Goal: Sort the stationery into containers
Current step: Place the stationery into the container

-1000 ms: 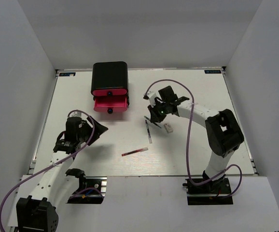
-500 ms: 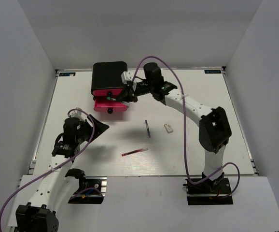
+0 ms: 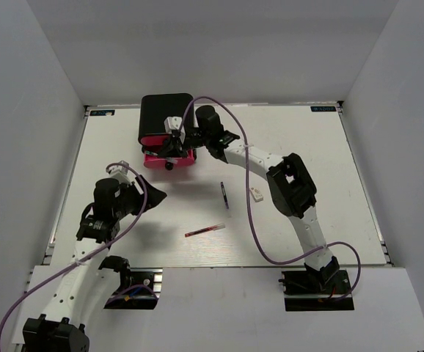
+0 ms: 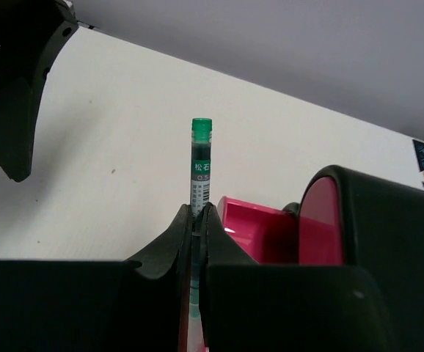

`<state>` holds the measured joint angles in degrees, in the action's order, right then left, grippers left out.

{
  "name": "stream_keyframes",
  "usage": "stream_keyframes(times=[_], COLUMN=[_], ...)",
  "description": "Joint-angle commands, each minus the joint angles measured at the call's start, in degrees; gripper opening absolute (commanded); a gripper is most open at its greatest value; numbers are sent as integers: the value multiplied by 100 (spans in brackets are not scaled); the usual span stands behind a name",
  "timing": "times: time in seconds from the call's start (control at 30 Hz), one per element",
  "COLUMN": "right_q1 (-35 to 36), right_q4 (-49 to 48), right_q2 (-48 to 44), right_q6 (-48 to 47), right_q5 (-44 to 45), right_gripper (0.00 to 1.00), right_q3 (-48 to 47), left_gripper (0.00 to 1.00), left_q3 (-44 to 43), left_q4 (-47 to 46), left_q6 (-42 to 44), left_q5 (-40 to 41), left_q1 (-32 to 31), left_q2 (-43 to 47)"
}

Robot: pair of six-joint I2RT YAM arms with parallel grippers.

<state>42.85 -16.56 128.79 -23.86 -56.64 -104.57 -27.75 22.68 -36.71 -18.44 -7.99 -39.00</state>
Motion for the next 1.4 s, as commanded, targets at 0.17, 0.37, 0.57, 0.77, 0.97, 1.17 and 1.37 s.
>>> stream_keyframes(times=[0.17,0.37,0.57,0.77,0.97,1.17,1.37], right_q1=[-40,-57,-154,-233,-242,-277,-365], right_q4=[-603,-1254,-666,-50,310,487,356], right_q2=[-600,-874,-514,-109,-47,-161,-626], right_q6=[617,716,-117,-708,-989,-1060,-648], right_q5=[-549,-340,22,188,215,189,48], right_gripper=[0,0,0,0,17,37,39], right_q3=[-142,272,-123,-406,-336,-160,121], left_gripper=[77,76,76,76,76,76,76], left_q3=[-232,-178,-231,-337,-389,-504,-986], left_q4=[26,-26,26,26,18,-175,-229], left_q6=[366,313,366,489,541,735,1192], left_q5=[-309,-310,-362,-415,-529,-933,-1276], left_q1=[-10,-10,-10,-10,-10,-10,-10], left_q2=[252,314,314,314,314,-19,-555])
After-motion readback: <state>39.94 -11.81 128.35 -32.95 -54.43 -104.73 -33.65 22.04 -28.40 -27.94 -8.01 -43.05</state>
